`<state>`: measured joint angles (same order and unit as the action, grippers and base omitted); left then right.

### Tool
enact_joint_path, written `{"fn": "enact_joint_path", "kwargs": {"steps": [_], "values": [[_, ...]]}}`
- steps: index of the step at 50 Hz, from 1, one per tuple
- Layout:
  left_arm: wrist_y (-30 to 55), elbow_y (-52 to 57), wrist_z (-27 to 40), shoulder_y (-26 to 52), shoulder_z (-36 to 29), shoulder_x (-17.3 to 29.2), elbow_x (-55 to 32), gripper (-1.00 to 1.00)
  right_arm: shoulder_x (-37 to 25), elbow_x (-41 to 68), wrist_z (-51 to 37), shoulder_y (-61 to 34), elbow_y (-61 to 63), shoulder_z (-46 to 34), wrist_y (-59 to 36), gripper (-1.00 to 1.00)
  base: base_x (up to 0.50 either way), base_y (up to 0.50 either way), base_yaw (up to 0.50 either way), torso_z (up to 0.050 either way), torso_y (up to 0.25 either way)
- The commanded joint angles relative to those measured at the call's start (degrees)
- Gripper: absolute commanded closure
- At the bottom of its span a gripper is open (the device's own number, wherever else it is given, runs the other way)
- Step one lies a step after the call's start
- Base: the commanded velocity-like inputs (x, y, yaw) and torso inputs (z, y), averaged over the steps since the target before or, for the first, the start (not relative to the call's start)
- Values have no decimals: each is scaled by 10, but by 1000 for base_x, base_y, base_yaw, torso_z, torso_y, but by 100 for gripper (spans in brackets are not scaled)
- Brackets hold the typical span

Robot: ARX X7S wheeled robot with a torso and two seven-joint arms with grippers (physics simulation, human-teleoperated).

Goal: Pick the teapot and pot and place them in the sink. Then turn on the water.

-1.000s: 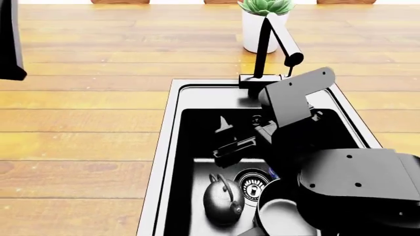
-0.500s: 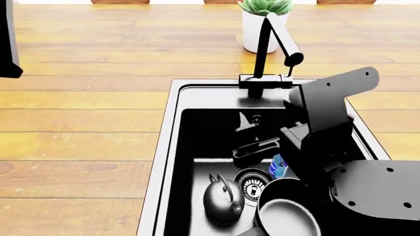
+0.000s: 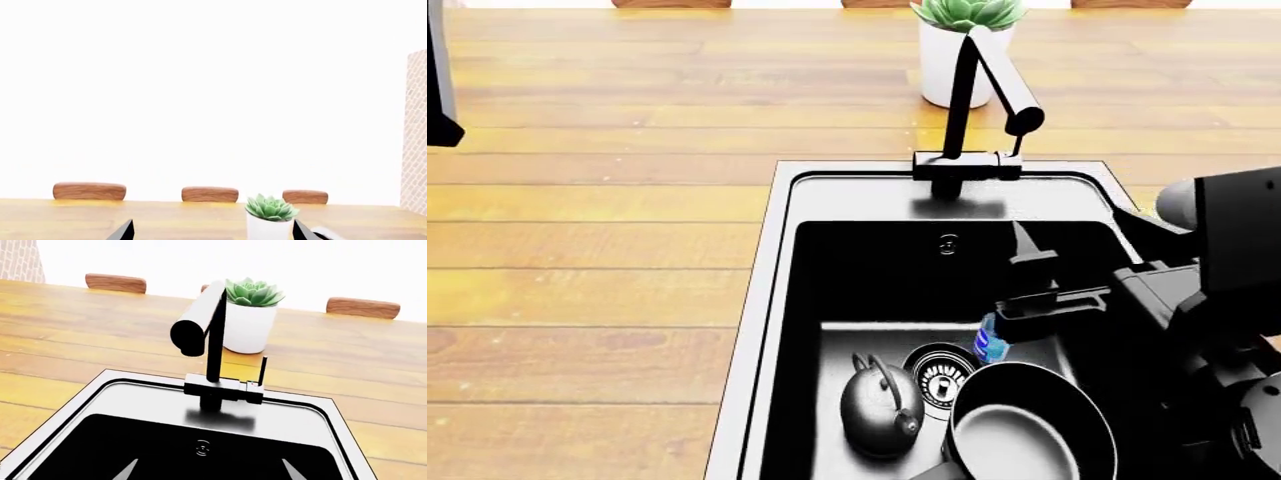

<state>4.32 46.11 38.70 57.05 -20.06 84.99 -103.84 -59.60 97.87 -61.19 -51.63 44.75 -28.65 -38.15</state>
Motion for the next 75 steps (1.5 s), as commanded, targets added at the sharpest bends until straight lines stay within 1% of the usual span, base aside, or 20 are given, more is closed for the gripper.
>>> {"fn": "enact_joint_path", "kwargs": {"steps": [1, 10, 19, 23, 30, 36, 41, 49, 51, 52, 56, 66, 75], "values": [[9, 1, 5, 5, 8, -3, -4, -100, -56, 6, 4, 29, 7, 34, 30, -100, 0, 0, 0, 0, 0], [9, 4, 8, 1, 11, -2, -4, -100, -99, -16, 30, 64, -39, 59, 57, -100, 0, 0, 0, 0, 0], [25, 3, 14, 11, 15, -12, -8, -100, -100, -36, 44, 58, -97, 53, 42, -100, 0, 0, 0, 0, 0], [29, 2, 15, 13, 17, -15, -10, -100, -89, -45, 47, 37, -130, 41, 16, -100, 0, 0, 0, 0, 0], [34, 2, 17, 15, 19, -18, -12, -100, -42, -67, 76, -13, -216, 6, -38, -100, 0, 0, 0, 0, 0], [30, 3, 16, 11, 22, -14, -14, -100, -5, -82, 89, -47, -279, -15, -65, -100, 0, 0, 0, 0, 0], [35, 3, 16, 14, 25, -16, -17, -100, 35, -118, 93, -88, -337, -43, -95, -100, 0, 0, 0, 0, 0], [35, 3, 18, 14, 30, -13, -20, -100, 93, -207, 143, -130, -440, -75, -79, -100, 0, 0, 0, 0, 0], [32, 4, 17, 10, 31, -10, -20, -100, 106, -235, 160, -139, -467, -89, -74, -100, 0, 0, 0, 0, 0], [31, 5, 17, 10, 32, -8, -20, -100, 114, -251, 167, -137, -479, -89, -56, -100, 0, 0, 0, 0, 0], [25, 7, 18, 6, 36, -2, -22, -100, 137, -293, 210, -159, -525, -116, -53, -100, 0, 0, 0, 0, 0], [25, 9, 19, 2, 41, 1, -23, -100, 198, -353, 275, -200, -656, -144, -23, -100, 0, 0, 0, 0, 0], [25, 11, 18, -3, 45, 2, -22, -100, 237, -386, 314, -226, -750, -159, 0, -100, 0, 0, 0, 0, 0]]}}
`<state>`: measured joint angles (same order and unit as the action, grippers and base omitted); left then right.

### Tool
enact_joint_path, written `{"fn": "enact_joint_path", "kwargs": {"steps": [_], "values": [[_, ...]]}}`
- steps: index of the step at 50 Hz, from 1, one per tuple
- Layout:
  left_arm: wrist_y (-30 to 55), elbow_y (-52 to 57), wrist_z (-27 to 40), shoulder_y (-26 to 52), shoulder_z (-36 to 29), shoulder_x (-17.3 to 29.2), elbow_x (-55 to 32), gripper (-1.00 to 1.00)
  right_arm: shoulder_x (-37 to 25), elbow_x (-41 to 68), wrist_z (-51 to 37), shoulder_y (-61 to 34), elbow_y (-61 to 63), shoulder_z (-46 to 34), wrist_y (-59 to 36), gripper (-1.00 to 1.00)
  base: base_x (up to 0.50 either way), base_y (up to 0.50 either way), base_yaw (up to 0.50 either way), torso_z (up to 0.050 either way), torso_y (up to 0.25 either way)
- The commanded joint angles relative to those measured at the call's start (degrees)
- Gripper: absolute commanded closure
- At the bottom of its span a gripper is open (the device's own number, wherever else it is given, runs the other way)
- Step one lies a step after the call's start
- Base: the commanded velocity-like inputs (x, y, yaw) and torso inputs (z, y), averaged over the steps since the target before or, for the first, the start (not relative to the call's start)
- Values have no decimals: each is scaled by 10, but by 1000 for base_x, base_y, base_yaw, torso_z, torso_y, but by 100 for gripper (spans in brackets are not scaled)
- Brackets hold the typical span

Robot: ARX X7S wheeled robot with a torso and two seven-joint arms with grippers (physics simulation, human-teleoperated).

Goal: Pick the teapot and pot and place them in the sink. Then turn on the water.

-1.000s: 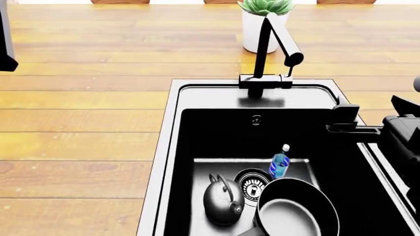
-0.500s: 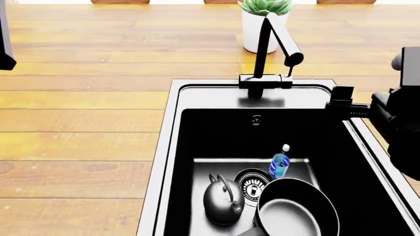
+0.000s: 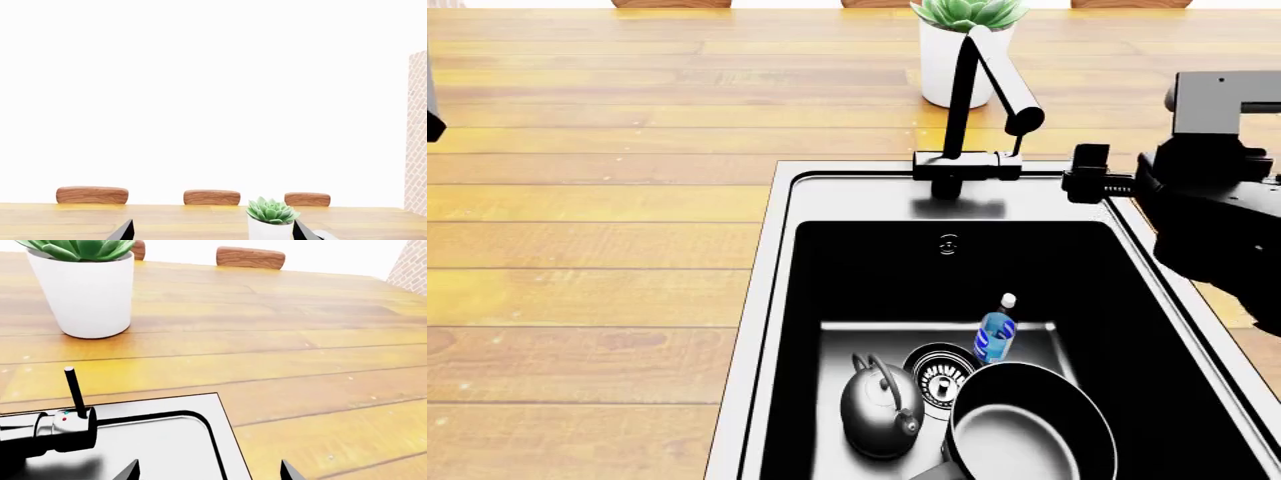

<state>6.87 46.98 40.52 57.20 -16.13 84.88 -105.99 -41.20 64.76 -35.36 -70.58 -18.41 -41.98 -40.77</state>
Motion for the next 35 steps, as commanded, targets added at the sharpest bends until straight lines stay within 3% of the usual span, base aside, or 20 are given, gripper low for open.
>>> {"fn": "enact_joint_path", "kwargs": {"steps": [1, 35], "values": [[-1, 2, 0, -4, 6, 3, -1, -100, 57, -57, 59, -40, -128, -26, 28, -100, 0, 0, 0, 0, 0], [-15, 0, -8, -32, 22, 14, 1, -100, 179, -154, 160, -122, -352, -74, 128, -100, 0, 0, 0, 0, 0]]}}
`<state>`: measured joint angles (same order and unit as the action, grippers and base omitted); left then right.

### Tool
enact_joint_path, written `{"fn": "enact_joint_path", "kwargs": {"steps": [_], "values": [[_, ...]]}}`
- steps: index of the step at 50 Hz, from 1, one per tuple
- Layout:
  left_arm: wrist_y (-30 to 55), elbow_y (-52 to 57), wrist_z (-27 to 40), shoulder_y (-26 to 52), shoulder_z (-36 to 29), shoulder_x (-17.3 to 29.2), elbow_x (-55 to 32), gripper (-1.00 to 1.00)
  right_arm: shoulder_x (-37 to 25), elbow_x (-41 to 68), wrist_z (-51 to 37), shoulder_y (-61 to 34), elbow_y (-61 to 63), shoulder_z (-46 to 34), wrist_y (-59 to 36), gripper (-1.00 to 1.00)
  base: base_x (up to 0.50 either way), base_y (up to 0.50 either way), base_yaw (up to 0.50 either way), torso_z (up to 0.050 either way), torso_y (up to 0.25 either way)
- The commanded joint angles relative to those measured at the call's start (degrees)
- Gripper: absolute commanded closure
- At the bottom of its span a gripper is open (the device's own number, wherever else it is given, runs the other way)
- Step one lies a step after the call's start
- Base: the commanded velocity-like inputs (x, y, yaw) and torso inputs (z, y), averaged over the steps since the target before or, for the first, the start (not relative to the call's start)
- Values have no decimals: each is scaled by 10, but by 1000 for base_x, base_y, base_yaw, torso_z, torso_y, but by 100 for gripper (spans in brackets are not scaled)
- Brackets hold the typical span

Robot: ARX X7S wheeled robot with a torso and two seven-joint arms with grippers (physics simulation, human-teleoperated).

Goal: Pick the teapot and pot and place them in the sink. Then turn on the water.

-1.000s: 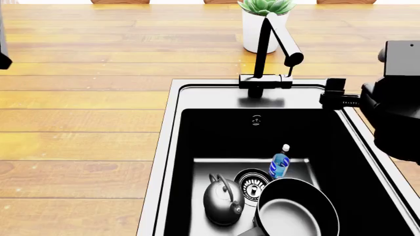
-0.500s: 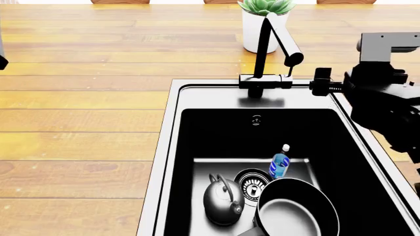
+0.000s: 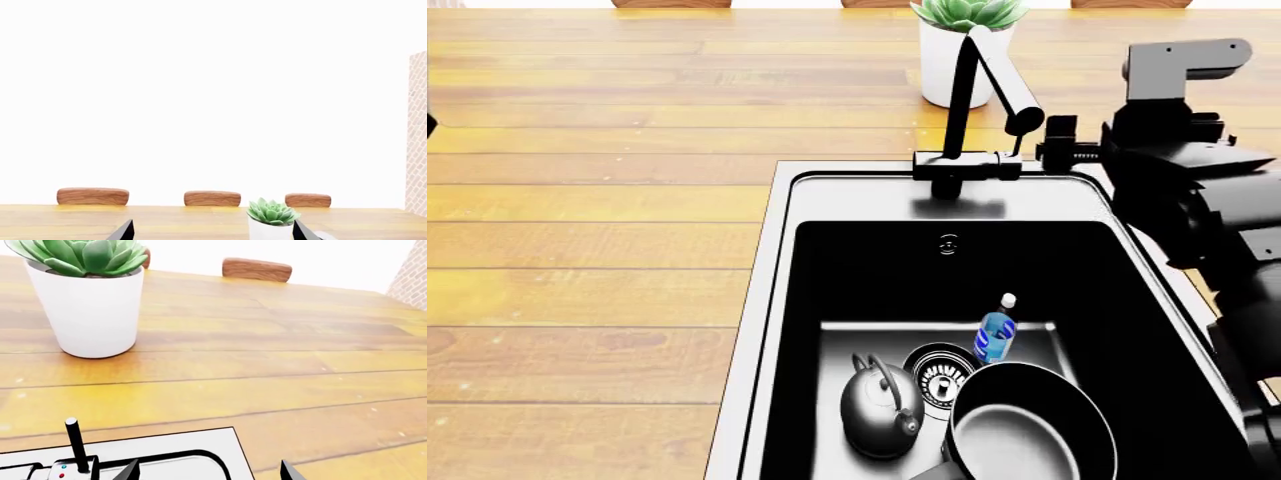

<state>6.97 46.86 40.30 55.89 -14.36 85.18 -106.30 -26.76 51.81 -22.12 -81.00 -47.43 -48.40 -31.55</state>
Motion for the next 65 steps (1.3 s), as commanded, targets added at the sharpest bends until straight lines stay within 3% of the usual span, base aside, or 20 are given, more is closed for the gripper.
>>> {"fn": "enact_joint_path", "kwargs": {"steps": [1, 19, 65], "values": [[-19, 1, -7, -21, 4, 13, 4, -100, 37, -26, 29, -18, -65, -11, 39, -100, 0, 0, 0, 0, 0], [-67, 9, -16, -63, 0, 41, 18, -100, 46, -34, 66, -7, -49, -15, 80, -100, 0, 0, 0, 0, 0], [-83, 9, -18, -100, 19, 45, 26, -100, 84, -54, 105, -21, -113, -23, 114, -100, 0, 0, 0, 0, 0]]}}
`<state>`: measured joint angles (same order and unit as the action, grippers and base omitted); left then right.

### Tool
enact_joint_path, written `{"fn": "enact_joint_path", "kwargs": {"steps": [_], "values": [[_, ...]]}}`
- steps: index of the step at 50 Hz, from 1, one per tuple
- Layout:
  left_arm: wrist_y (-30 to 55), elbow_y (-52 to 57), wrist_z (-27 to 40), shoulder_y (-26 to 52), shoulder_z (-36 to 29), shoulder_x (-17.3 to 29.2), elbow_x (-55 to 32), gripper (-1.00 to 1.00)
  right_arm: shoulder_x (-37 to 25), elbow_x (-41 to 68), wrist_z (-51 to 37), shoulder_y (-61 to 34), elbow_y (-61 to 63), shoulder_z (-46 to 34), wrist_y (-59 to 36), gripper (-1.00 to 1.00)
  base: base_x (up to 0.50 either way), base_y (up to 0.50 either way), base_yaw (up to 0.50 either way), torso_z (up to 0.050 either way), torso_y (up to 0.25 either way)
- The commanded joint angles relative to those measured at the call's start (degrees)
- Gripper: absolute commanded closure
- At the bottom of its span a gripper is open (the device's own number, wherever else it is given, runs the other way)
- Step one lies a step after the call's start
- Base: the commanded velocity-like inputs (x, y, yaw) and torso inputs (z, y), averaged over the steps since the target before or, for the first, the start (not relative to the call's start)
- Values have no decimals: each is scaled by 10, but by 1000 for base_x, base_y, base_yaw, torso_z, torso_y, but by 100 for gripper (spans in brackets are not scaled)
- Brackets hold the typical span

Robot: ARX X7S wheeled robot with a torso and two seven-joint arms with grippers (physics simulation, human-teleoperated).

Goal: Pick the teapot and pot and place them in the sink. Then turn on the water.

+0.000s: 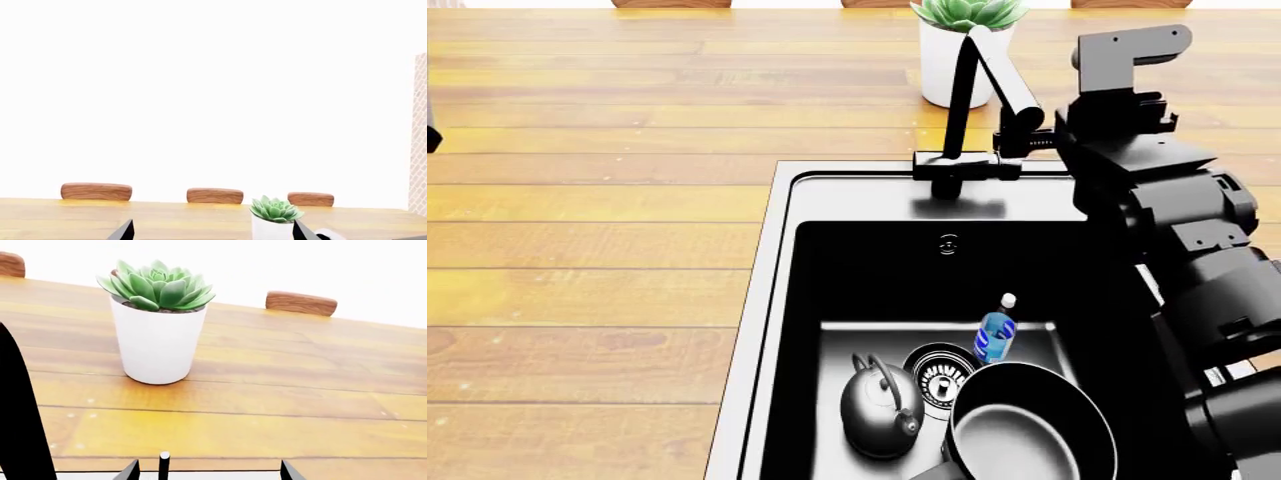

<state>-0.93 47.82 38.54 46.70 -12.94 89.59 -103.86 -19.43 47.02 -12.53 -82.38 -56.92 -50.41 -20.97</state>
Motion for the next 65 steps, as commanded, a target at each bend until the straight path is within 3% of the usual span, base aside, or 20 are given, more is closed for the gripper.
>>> {"fn": "enact_joint_path", "kwargs": {"steps": [1, 18, 35, 65], "values": [[-3, -1, -1, -9, 6, 1, 2, -100, 11, -6, 10, -9, -18, -2, 7, -100, 0, 0, 0, 0, 0], [-1, -3, 0, -20, 17, 0, 7, -100, 34, -14, 29, -25, -70, -1, 27, -100, 0, 0, 0, 0, 0], [-9, -1, 0, -39, 24, 2, 12, -100, 38, -17, 34, -23, -77, -2, 31, -100, 0, 0, 0, 0, -203], [-6, -1, 0, -59, 55, 0, 4, -100, 9, -10, 6, -30, -5, 2, -5, -100, 0, 0, 0, 0, 0]]}}
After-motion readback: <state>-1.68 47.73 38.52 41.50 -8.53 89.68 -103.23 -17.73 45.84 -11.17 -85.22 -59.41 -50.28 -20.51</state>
